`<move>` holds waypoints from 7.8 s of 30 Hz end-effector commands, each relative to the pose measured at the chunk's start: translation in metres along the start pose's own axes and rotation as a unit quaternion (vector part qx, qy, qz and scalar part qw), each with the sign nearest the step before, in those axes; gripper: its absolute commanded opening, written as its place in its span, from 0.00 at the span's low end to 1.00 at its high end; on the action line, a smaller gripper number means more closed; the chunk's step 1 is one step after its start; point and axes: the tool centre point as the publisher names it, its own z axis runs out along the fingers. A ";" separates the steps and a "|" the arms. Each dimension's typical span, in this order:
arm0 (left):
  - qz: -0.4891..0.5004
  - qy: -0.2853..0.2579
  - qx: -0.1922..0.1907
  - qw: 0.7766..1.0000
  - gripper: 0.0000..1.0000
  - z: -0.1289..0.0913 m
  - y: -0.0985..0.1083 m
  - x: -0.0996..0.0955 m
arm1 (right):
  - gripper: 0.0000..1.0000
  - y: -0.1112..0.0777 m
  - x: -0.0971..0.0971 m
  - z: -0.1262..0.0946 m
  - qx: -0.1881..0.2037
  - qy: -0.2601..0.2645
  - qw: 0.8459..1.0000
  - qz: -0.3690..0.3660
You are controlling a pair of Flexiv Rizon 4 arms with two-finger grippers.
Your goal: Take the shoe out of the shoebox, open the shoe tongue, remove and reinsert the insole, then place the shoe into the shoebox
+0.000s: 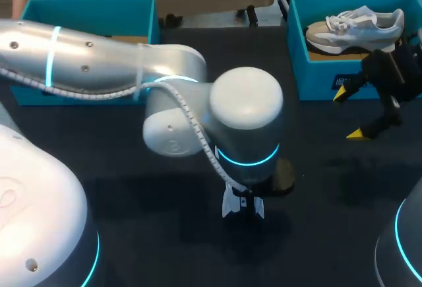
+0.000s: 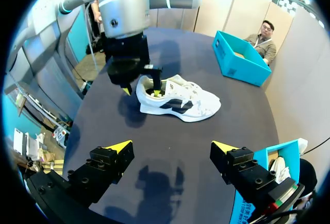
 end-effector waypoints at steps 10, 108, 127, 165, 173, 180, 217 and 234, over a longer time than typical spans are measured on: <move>-0.001 0.017 -0.017 1.000 0.98 0.008 0.006 0.000 | 1.00 0.000 0.000 0.001 0.001 0.000 1.000 0.000; 0.046 0.149 0.005 0.988 0.00 -0.226 0.159 -0.084 | 1.00 0.000 0.000 0.001 0.001 0.000 1.000 0.000; 0.018 0.153 0.052 0.987 0.00 -0.236 0.299 -0.156 | 1.00 0.000 0.000 0.001 0.001 0.000 1.000 0.000; -0.060 0.131 -0.047 0.988 0.00 -0.254 0.479 -0.261 | 1.00 0.000 0.000 0.001 0.001 0.000 1.000 0.000; -0.060 0.131 -0.047 0.988 0.00 -0.254 0.479 -0.261 | 1.00 0.000 0.000 0.001 0.001 0.000 1.000 0.000; -0.060 0.131 -0.047 0.988 0.00 -0.254 0.479 -0.261 | 1.00 0.000 0.000 0.001 0.001 0.000 1.000 0.000; 0.238 0.115 -0.086 0.961 0.00 -0.223 0.529 -0.369 | 1.00 0.000 0.000 0.001 0.001 0.000 1.000 0.000; 0.646 0.089 -0.109 0.750 0.00 -0.245 0.572 -0.365 | 1.00 0.000 0.000 0.001 0.001 0.000 1.000 0.000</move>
